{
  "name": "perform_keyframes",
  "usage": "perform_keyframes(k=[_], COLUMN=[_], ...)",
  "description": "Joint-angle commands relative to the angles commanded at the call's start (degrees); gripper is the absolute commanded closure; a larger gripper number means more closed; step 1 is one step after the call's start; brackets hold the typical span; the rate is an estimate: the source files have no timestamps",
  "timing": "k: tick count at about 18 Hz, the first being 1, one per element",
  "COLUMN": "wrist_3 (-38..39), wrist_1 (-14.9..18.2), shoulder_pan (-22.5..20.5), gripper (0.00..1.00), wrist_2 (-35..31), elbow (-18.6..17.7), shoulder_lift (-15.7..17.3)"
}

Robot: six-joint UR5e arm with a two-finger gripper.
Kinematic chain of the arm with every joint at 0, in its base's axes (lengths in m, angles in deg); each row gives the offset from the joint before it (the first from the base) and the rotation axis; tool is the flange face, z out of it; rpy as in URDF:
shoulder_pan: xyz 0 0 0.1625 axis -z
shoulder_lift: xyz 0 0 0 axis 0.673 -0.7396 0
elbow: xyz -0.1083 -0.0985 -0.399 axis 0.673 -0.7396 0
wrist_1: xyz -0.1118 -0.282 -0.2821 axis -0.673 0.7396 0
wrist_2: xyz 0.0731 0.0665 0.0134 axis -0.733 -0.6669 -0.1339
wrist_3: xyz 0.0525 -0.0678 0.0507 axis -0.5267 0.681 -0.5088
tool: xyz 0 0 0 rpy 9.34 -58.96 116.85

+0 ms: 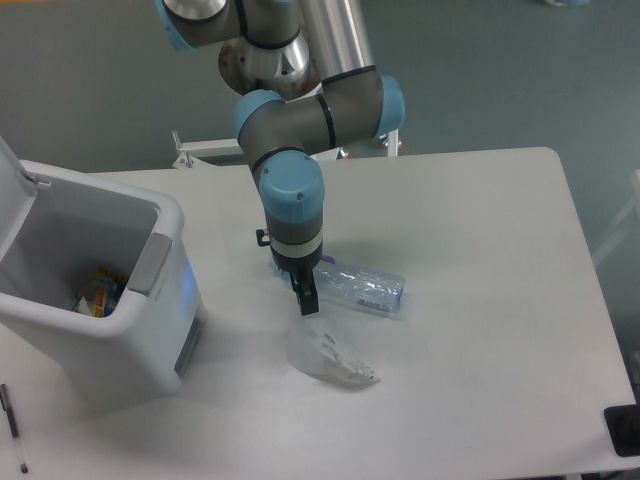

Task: Place the trash in the trash can
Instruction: 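Close the gripper around the bottle's middle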

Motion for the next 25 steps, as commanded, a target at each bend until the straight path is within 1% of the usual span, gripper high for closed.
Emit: perform_keyframes(k=[5,8,10,12,17,18,20,21,25], wrist_3=[-0.89,-2.28,-3.43,-3.43,-2.12,-1.25,-0.18,-0.18,2.27], wrist_1=[0.44,0.44,0.44,0.00,-0.26,-0.35,-1.05,-1.58,-4.92], shoulder_pan=[-0.18,-0.26,-0.26,0.09,0.17,0.18,0.18,0.18,0.61], gripper=[0.00,0.00,0.00,0.00,0.00,0.01,0.17,0.22,0.30], wrist_2=[-0.18,-0.35,-1.84,-2.99,-3.08,-2.99,-2.99,-2.99,-2.99], elbow=[-0.62,-1.76,-2.72,-3.26,-3.87,-3.87,-3.96,-4.31,-5.02], shoulder_lift=[0.36,0.79,1.15,1.06,0.71,0.62,0.36,0.36,-0.52])
